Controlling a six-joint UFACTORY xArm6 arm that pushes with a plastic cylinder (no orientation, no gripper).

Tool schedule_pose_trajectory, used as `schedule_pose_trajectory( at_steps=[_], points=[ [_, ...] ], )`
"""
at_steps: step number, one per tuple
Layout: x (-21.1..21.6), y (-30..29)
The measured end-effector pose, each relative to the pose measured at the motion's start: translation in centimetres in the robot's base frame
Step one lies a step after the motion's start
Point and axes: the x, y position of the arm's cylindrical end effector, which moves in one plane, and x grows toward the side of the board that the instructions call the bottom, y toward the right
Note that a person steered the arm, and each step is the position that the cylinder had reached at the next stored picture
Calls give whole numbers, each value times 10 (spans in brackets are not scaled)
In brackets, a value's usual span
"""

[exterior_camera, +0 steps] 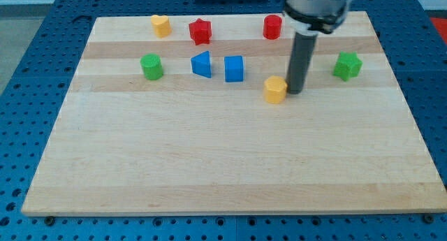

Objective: Move the yellow hexagon towards center left

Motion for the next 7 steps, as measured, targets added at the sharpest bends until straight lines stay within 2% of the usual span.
schedule_pose_trajectory(
  at_steps=[1,2,3,4,7],
  points=[
    [-1,-49],
    [0,-62],
    [6,-45],
    [33,-39],
    [18,-121]
  ],
)
